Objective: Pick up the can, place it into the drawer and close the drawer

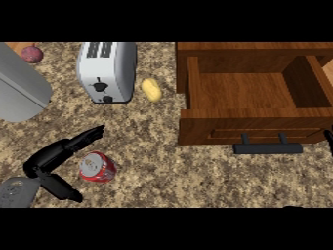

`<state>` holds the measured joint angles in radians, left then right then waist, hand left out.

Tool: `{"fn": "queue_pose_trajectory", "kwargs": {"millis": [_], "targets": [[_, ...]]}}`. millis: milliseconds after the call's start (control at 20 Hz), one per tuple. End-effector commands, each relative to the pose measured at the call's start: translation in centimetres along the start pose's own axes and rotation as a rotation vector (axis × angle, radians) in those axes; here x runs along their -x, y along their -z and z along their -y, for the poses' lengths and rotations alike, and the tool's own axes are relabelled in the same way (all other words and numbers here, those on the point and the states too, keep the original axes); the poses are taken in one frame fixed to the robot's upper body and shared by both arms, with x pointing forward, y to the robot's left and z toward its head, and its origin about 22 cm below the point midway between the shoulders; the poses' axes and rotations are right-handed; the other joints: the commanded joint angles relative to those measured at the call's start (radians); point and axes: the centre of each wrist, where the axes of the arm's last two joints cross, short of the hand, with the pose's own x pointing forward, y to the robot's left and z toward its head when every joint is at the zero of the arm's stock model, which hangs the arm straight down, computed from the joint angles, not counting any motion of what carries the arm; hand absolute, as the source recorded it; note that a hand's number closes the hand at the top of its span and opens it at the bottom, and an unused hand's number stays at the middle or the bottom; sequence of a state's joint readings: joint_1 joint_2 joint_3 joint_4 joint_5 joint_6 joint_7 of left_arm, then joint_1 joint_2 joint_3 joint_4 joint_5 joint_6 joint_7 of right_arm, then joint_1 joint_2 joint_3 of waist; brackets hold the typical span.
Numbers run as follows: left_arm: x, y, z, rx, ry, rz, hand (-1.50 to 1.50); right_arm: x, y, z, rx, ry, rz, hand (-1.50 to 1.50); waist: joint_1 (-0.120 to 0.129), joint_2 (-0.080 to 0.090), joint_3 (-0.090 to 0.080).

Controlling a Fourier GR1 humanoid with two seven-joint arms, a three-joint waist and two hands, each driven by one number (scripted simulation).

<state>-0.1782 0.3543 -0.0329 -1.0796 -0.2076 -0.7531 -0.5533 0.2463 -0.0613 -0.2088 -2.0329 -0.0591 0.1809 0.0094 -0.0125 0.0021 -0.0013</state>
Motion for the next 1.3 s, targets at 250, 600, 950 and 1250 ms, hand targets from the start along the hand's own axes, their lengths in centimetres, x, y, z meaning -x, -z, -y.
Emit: {"fn": "queue_pose_trajectory", "kwargs": {"millis": [250,600,950,1250], "targets": [[2.1,-0.7,-2.0,0.064,-0.077,0.062,-1.50,-0.7,0.5,0.1,0.004,-0.014,0.011,-1.50,-0.005,0.002,0.000],[3.3,0.5,-1.4,0.066,-0.078,0.038,-1.50,-1.5,-0.6,-0.6,-0.001,-0.004,0.027,-1.50,-0.002,0.000,0.000],[3.7,2.0,-1.6,0.086,-0.074,0.025,-1.50,-1.5,-0.2,-1.4,-0.010,0.001,0.027,-1.50,-0.005,0.002,0.000],[4.7,3.3,-0.1,0.088,-0.073,0.046,-1.50,-2.0,0.0,-0.1,0.000,0.003,0.029,-1.50,-0.002,0.001,0.000]]}}
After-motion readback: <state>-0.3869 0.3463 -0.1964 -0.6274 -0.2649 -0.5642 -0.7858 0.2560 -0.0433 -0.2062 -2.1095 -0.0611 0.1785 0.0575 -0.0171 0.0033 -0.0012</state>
